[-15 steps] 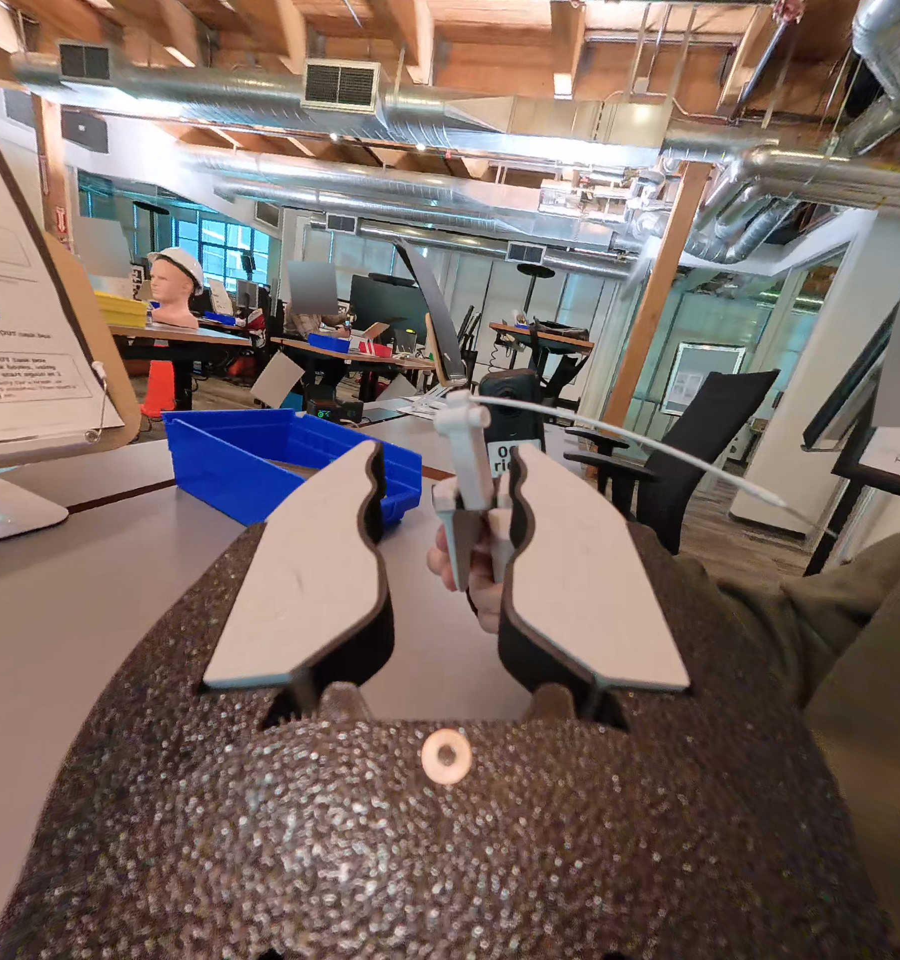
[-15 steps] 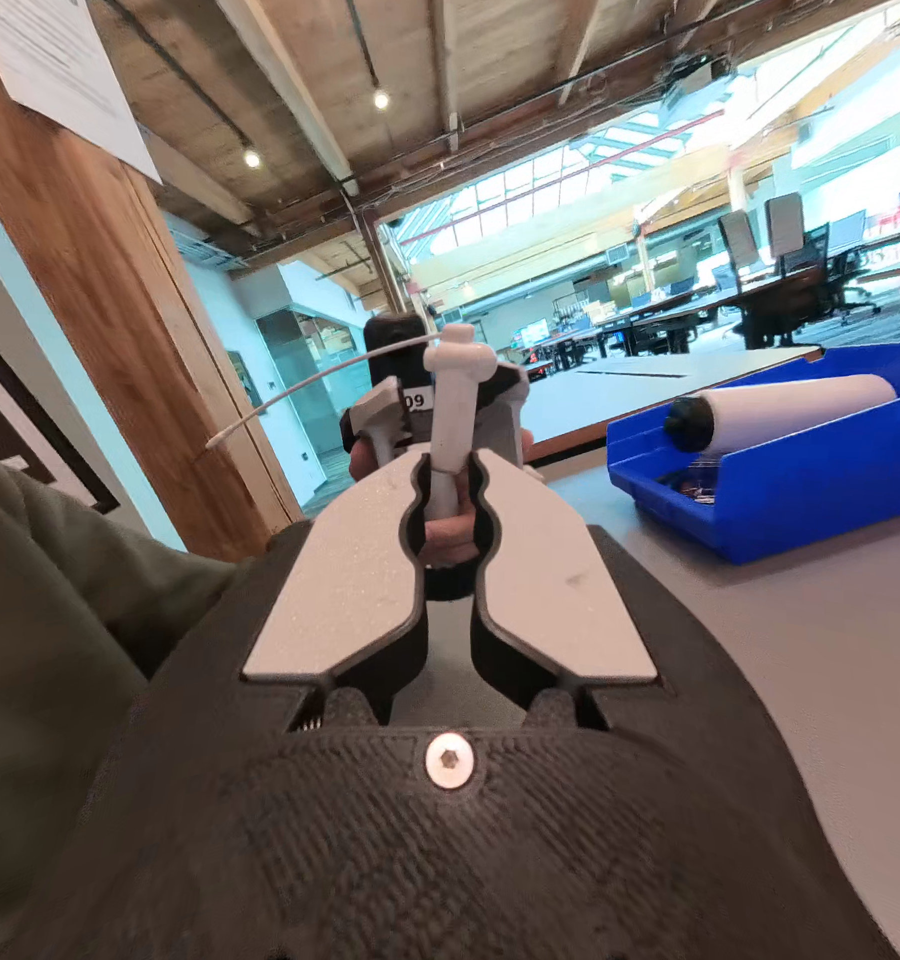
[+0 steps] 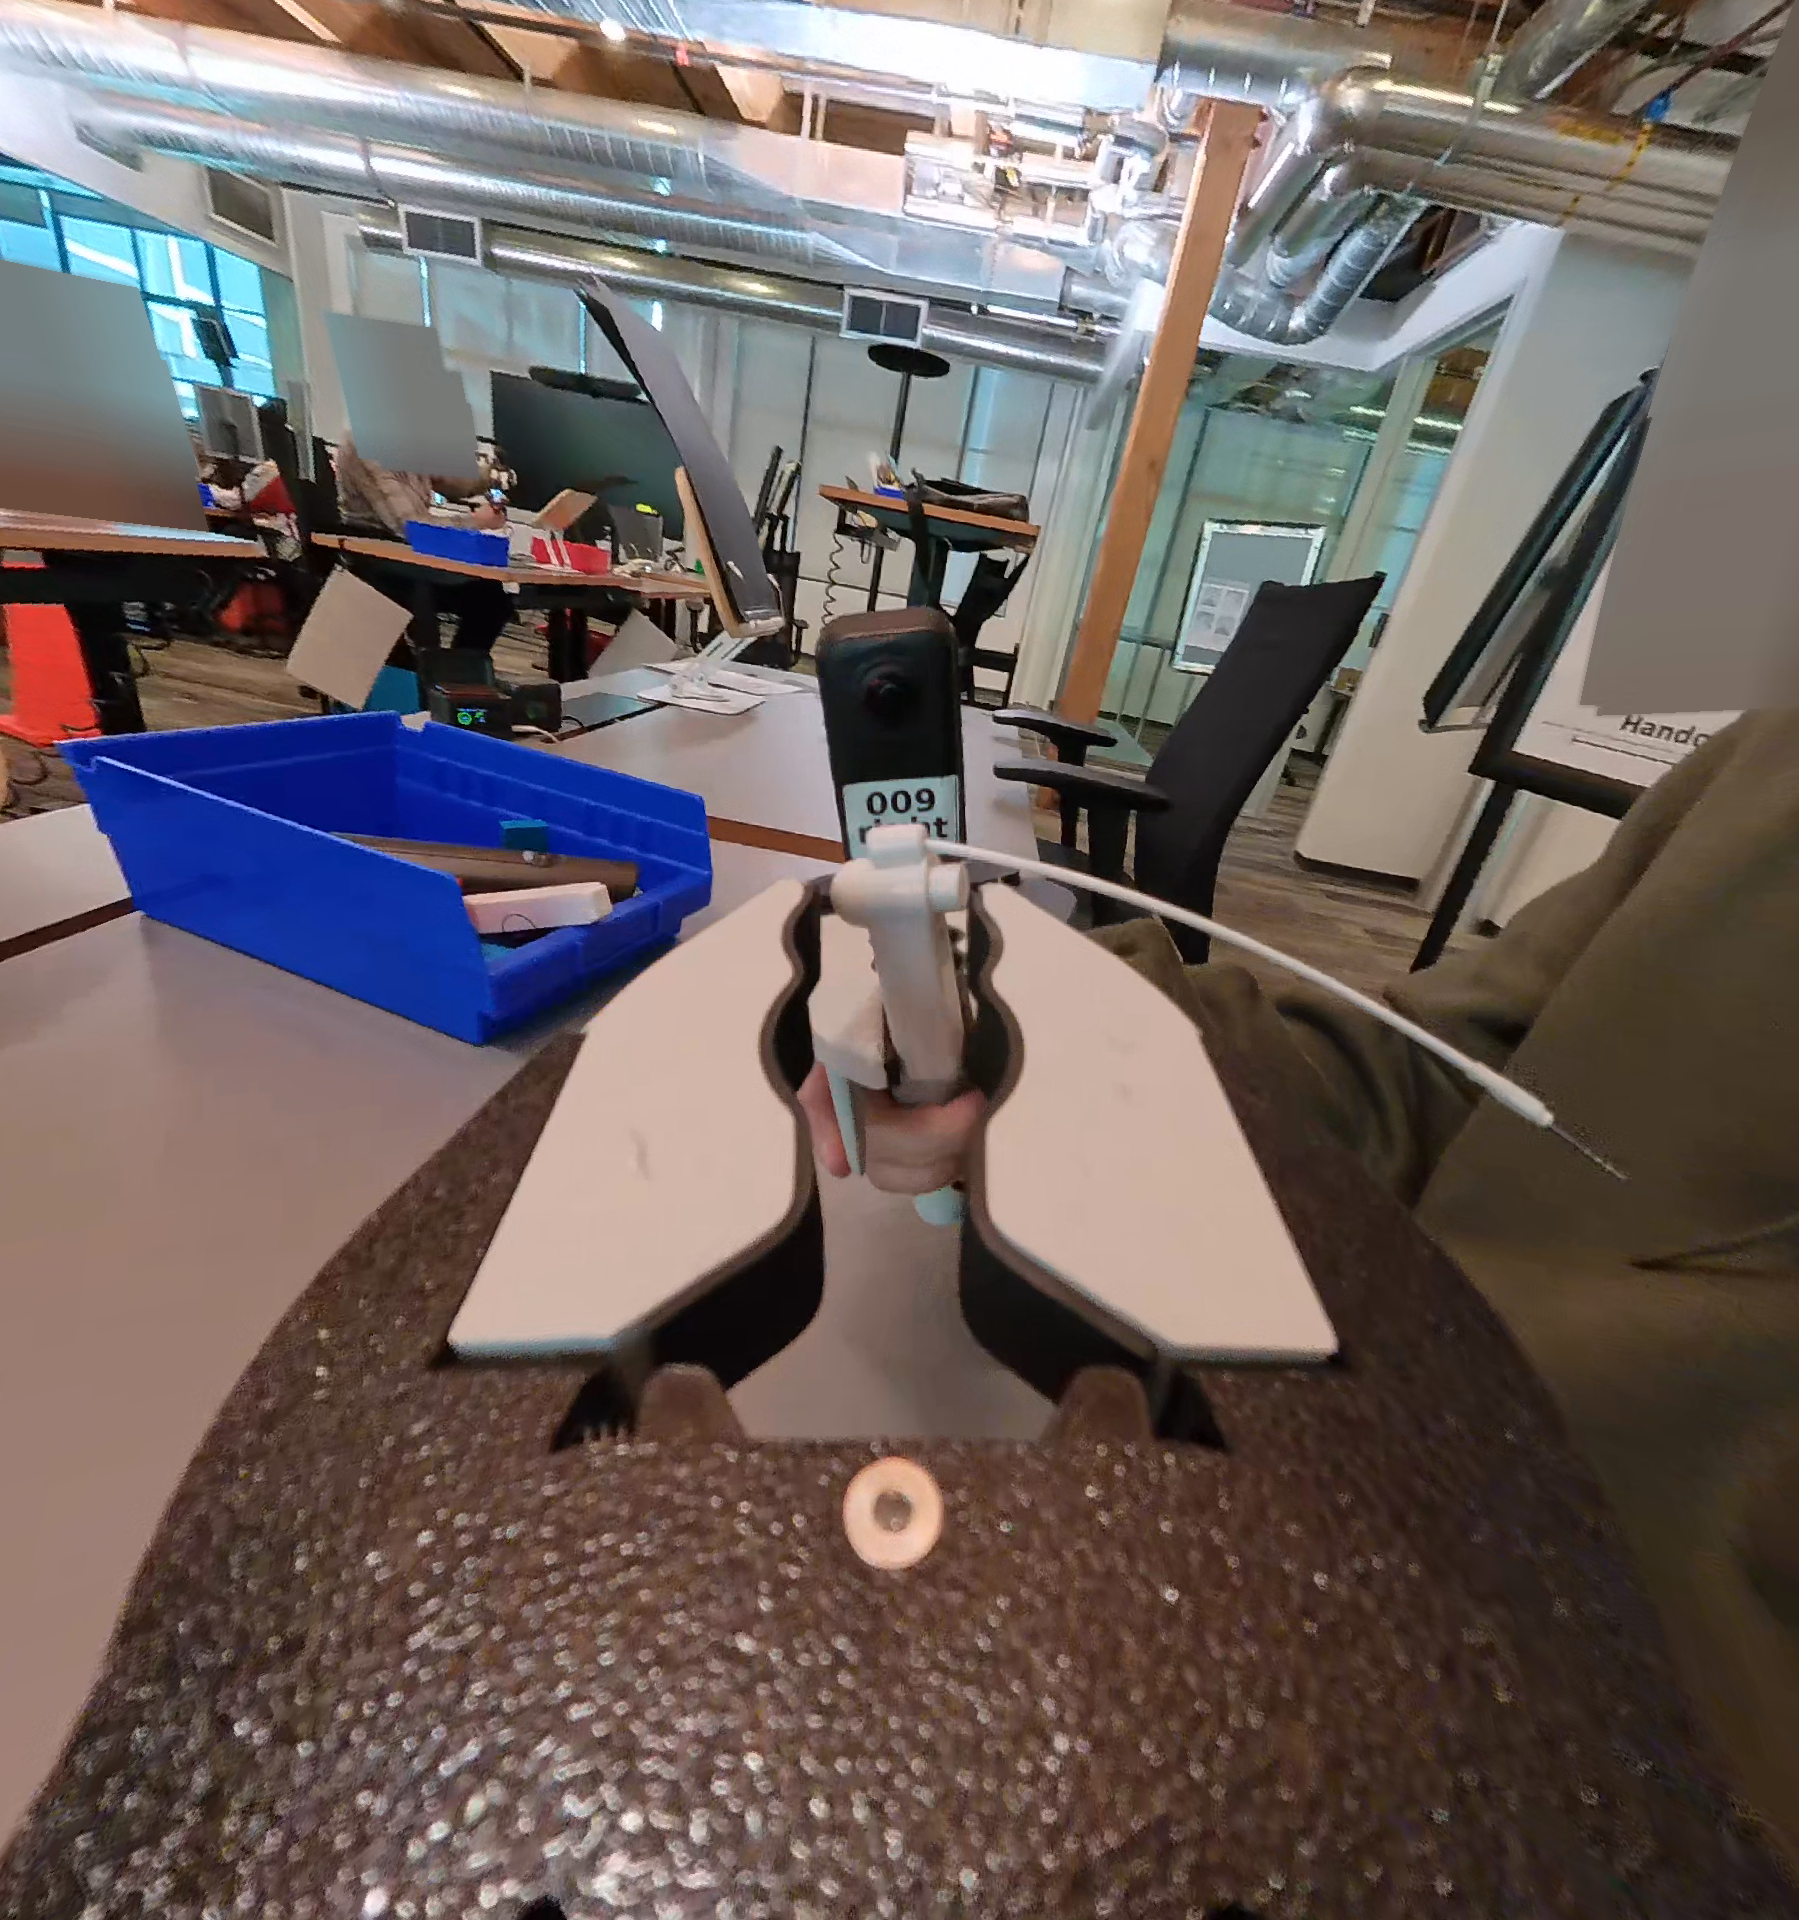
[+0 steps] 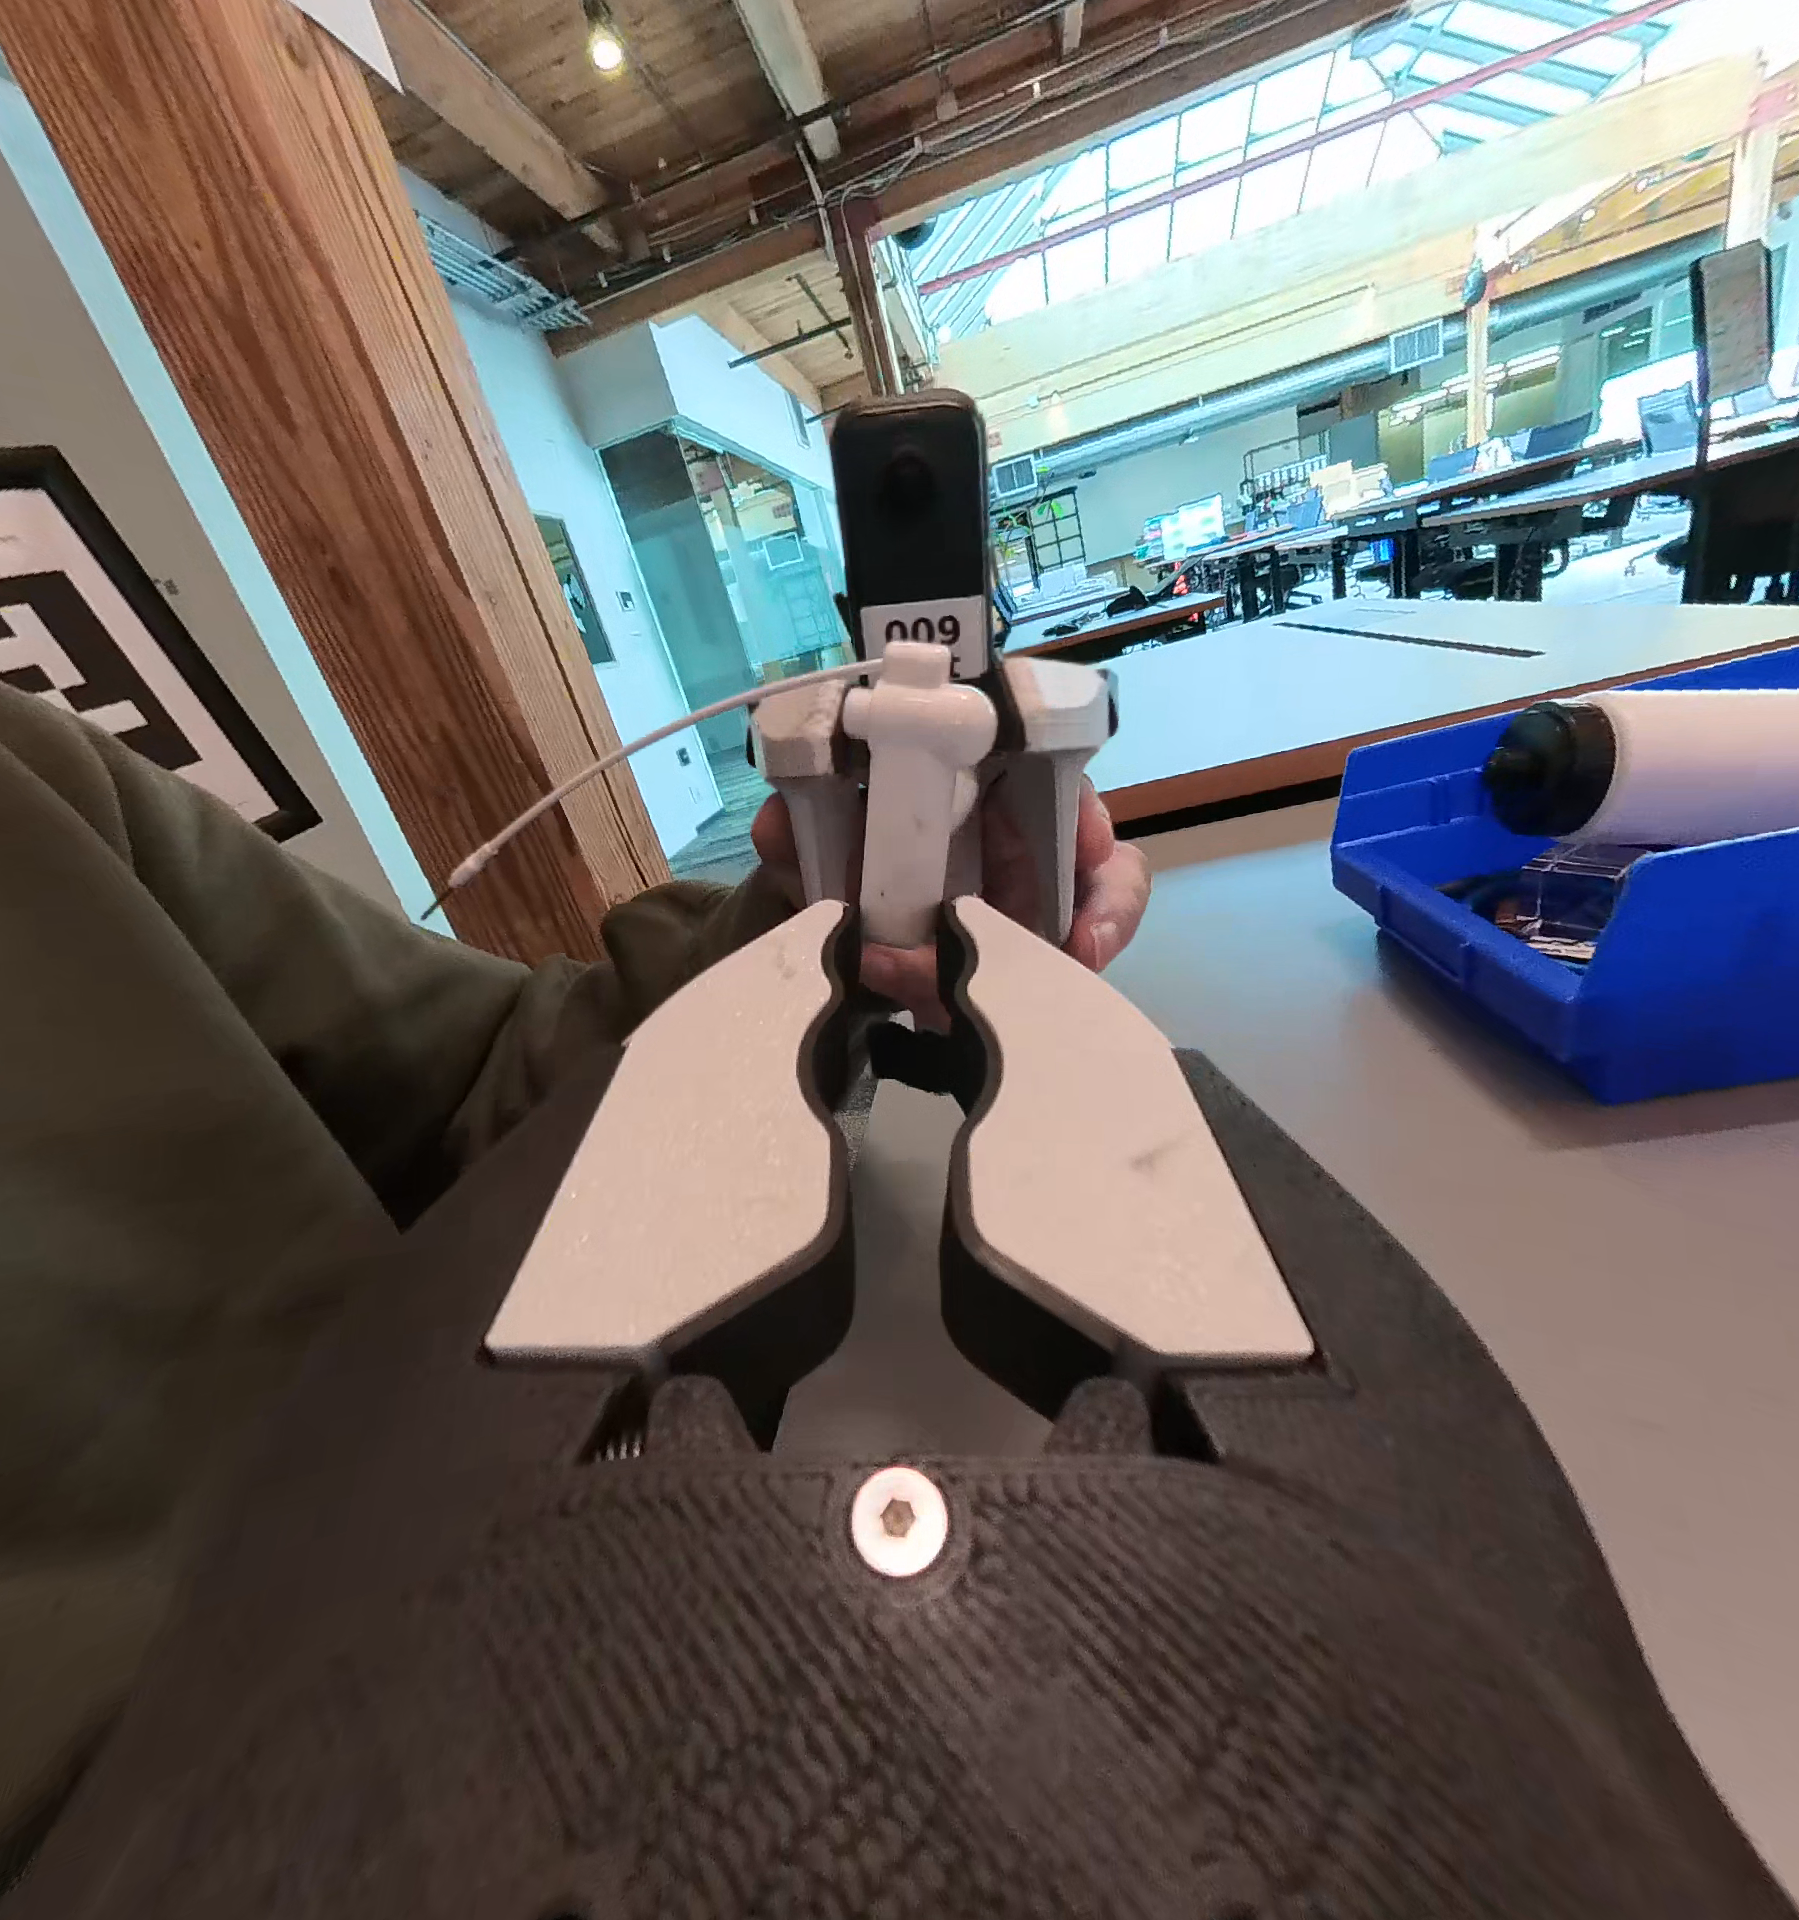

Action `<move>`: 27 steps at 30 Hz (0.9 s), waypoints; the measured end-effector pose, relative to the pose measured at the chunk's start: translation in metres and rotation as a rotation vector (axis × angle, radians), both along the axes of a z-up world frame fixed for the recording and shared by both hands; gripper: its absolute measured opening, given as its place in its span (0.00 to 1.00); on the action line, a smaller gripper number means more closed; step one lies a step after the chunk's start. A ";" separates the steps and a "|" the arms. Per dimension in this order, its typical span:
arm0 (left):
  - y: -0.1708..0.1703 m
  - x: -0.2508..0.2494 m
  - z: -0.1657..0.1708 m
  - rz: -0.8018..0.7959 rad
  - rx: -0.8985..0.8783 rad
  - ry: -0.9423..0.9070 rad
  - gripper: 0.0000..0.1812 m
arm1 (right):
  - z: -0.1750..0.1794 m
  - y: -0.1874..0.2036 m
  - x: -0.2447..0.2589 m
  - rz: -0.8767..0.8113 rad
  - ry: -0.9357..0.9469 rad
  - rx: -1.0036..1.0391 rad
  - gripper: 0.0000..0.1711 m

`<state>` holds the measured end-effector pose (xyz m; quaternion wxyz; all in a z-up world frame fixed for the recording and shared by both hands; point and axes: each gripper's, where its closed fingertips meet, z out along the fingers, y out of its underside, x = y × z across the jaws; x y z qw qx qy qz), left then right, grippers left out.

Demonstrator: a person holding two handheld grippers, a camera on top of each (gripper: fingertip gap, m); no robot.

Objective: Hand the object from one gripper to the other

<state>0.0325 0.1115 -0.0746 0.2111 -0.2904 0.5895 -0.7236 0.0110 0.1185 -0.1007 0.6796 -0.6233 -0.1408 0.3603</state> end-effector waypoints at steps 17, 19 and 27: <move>0.035 0.030 -0.037 0.491 0.750 -0.054 0.08 | 0.009 -0.004 0.038 -0.369 -0.380 0.127 0.19; 0.040 0.034 -0.037 0.605 0.962 -0.133 0.08 | 0.009 0.001 0.041 -0.416 -0.371 0.053 0.18; 0.030 0.037 -0.022 0.831 1.363 -0.441 0.07 | 0.004 0.016 0.049 -0.576 -0.283 -0.116 0.18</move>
